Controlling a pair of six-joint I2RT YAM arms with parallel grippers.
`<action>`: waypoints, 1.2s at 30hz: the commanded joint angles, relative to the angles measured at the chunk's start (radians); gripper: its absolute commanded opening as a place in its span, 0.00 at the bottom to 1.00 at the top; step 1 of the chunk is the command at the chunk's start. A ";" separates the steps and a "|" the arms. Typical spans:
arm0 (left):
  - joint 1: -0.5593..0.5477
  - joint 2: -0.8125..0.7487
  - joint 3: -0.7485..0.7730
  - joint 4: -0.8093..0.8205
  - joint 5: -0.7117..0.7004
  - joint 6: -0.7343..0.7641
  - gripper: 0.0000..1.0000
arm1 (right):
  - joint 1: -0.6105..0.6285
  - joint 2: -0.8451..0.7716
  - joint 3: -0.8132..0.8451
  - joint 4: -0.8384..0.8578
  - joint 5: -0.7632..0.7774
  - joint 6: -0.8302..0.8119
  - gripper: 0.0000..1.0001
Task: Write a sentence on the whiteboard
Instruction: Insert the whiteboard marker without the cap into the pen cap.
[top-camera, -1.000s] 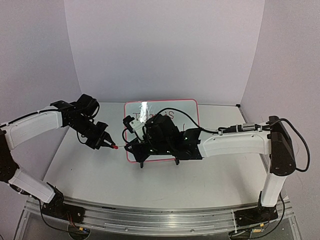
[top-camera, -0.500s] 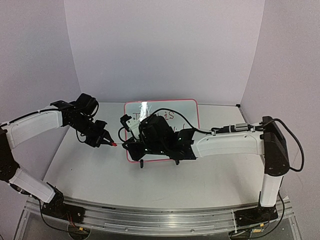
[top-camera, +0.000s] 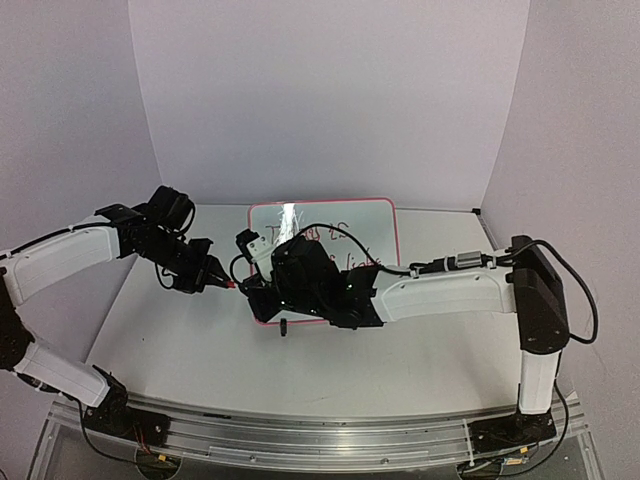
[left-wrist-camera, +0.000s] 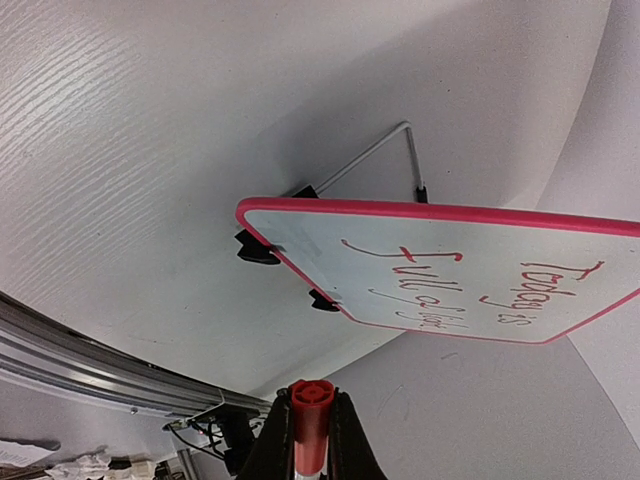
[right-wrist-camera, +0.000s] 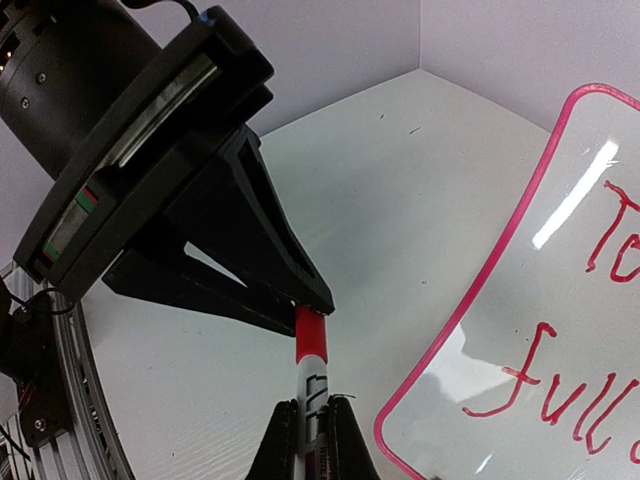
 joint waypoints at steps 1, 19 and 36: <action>-0.013 -0.024 0.027 0.121 0.108 0.034 0.00 | 0.006 0.037 0.026 0.036 0.063 -0.016 0.00; -0.197 0.093 0.255 0.157 0.082 0.216 0.00 | -0.034 0.243 0.278 0.017 -0.046 0.007 0.00; -0.291 -0.027 0.238 0.051 -0.196 0.147 0.00 | -0.035 0.214 0.291 -0.025 -0.056 -0.030 0.00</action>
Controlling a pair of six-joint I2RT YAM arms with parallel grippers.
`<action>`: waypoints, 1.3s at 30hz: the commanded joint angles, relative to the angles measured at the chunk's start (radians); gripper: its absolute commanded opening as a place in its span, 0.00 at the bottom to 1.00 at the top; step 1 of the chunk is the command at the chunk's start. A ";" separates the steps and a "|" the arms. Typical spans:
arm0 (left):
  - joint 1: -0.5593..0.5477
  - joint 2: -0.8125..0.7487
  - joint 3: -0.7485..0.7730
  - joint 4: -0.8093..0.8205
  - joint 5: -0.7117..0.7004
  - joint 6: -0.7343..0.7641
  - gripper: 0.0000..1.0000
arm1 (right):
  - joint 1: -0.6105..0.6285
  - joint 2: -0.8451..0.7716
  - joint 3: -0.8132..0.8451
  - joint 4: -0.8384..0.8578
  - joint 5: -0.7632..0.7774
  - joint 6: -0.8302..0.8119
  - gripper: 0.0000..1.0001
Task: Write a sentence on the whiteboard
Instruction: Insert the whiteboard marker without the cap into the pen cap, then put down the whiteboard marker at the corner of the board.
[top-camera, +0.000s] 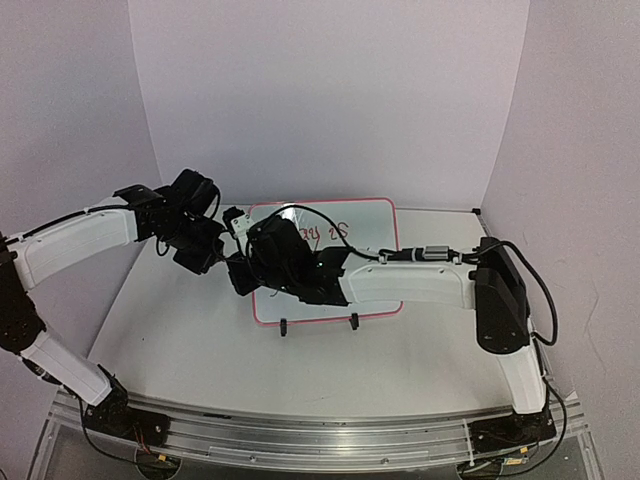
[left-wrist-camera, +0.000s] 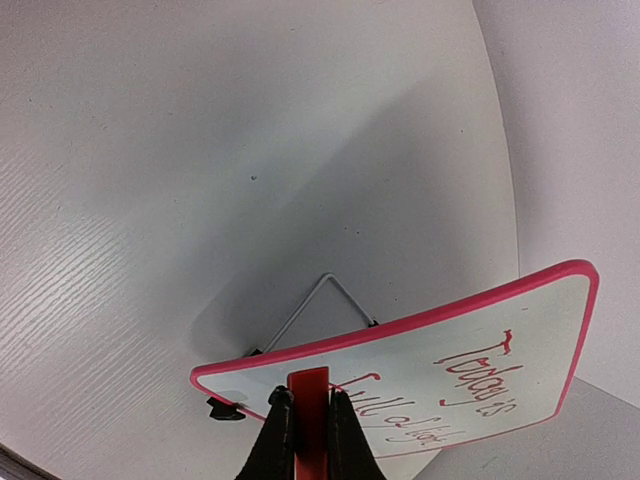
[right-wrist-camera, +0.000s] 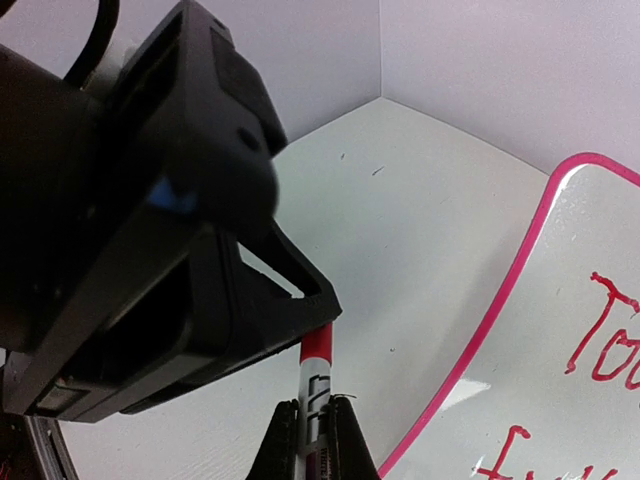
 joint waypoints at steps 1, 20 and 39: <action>-0.160 -0.155 0.042 0.094 0.293 -0.019 0.00 | 0.005 -0.014 -0.074 0.091 -0.119 -0.037 0.00; -0.116 -0.217 0.122 -0.166 -0.021 0.134 1.00 | 0.016 -0.617 -0.650 0.160 0.033 -0.151 0.00; 0.075 -0.051 0.084 -0.153 -0.214 0.471 1.00 | -0.303 -1.099 -1.317 0.115 0.564 -0.407 0.00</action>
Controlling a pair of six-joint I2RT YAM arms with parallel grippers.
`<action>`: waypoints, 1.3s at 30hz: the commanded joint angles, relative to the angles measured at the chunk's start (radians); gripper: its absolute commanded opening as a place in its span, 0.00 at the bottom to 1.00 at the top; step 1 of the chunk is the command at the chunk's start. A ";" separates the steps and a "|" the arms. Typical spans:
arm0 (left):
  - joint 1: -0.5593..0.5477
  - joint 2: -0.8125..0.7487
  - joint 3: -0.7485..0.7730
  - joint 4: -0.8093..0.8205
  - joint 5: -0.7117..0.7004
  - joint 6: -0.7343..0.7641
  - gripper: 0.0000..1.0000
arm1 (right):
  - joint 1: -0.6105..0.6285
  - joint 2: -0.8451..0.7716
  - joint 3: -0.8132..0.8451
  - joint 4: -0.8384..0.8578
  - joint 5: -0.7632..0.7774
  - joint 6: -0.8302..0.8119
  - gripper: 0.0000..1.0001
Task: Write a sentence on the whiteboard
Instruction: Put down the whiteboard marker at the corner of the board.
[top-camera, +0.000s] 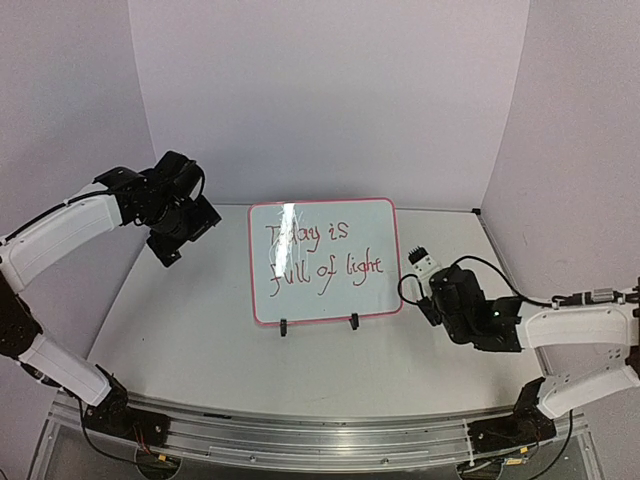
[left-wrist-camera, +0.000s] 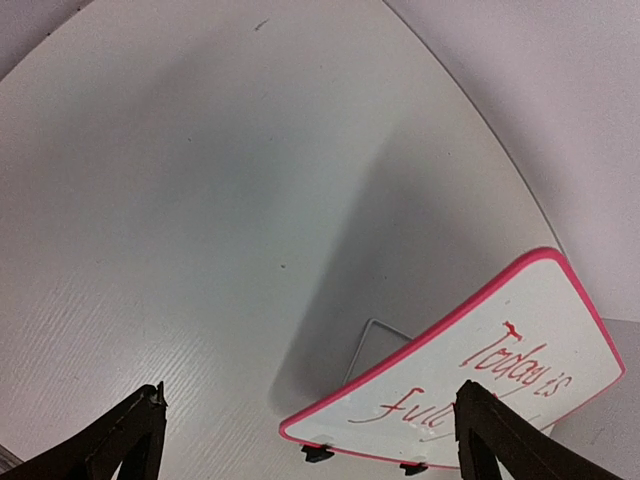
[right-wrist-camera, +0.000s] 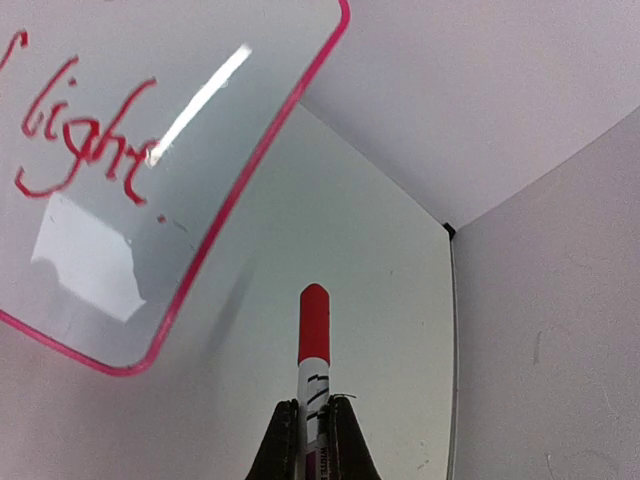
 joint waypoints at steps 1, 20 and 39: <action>0.036 -0.022 -0.045 0.011 -0.054 0.068 1.00 | -0.111 -0.176 -0.099 -0.039 -0.082 0.095 0.00; 0.041 -0.052 -0.115 0.066 -0.024 0.076 1.00 | -0.290 0.034 -0.140 -0.164 -0.196 0.763 0.00; 0.041 -0.141 -0.188 0.055 -0.010 0.041 1.00 | -0.290 0.034 -0.272 -0.124 -0.226 1.003 0.12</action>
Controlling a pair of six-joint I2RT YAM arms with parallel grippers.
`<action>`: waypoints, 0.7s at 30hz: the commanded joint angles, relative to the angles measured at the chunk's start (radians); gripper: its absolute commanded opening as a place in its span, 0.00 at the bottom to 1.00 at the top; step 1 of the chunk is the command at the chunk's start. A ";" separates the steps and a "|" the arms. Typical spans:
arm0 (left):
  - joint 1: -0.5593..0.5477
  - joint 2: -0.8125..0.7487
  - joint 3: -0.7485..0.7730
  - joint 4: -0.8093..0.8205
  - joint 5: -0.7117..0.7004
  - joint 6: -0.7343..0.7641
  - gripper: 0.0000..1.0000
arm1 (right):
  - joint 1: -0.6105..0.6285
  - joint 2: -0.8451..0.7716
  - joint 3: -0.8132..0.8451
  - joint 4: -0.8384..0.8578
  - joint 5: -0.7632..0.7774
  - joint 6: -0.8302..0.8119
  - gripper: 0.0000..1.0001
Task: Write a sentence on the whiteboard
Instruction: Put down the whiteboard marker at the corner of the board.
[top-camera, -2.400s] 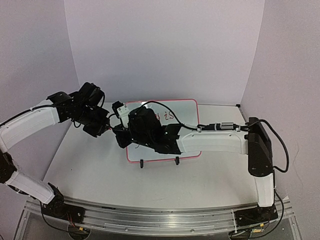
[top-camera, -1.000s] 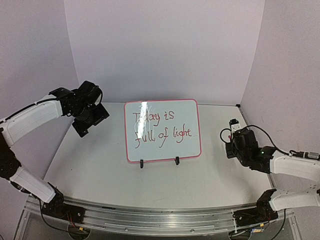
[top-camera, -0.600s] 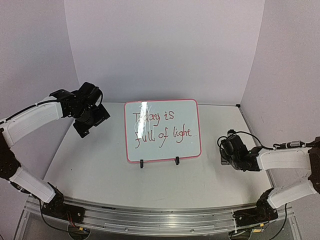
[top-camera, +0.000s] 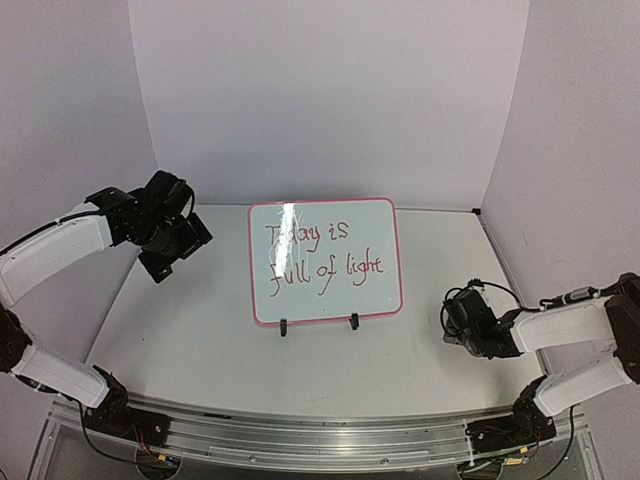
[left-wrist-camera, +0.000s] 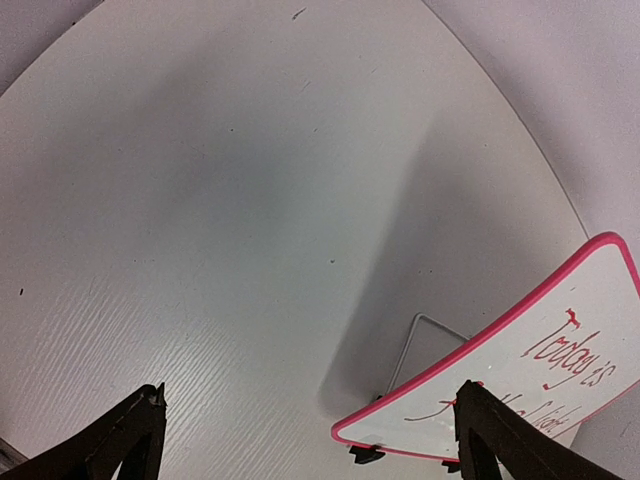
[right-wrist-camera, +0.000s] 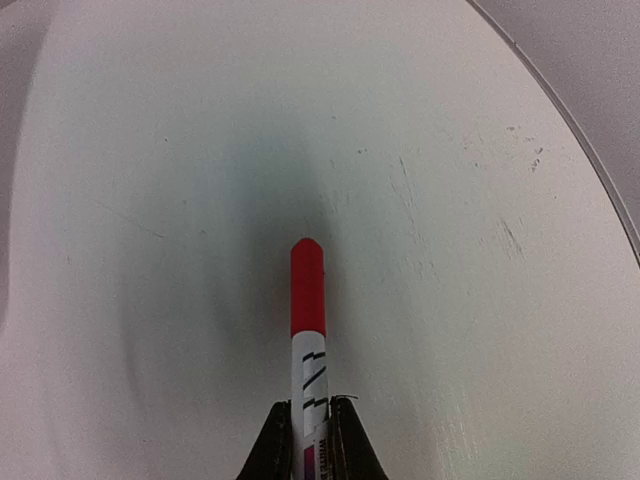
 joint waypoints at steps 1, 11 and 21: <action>0.004 -0.041 -0.011 -0.006 -0.002 -0.016 1.00 | -0.004 -0.022 -0.032 -0.016 -0.008 0.095 0.12; 0.004 -0.073 -0.010 -0.023 -0.016 -0.014 1.00 | -0.004 -0.129 -0.003 -0.172 0.004 0.139 0.20; 0.004 -0.035 0.010 -0.043 -0.038 0.031 1.00 | -0.012 -0.178 0.449 -0.713 0.046 0.010 0.88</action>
